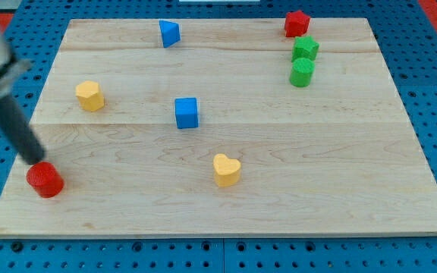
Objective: Move the red circle slightly right
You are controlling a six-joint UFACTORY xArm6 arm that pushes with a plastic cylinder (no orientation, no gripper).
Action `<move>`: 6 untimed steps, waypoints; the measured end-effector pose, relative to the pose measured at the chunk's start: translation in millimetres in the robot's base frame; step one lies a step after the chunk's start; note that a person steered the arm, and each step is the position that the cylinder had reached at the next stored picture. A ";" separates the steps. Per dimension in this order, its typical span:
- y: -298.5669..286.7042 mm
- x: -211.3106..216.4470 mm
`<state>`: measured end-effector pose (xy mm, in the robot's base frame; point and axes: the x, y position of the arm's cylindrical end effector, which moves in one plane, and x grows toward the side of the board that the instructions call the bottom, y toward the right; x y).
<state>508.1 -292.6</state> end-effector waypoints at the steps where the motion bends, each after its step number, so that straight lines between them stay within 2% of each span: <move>1: -1.3 31.4; 2: 11.7 36.7; 4: 86.7 30.3; 6: 94.2 66.6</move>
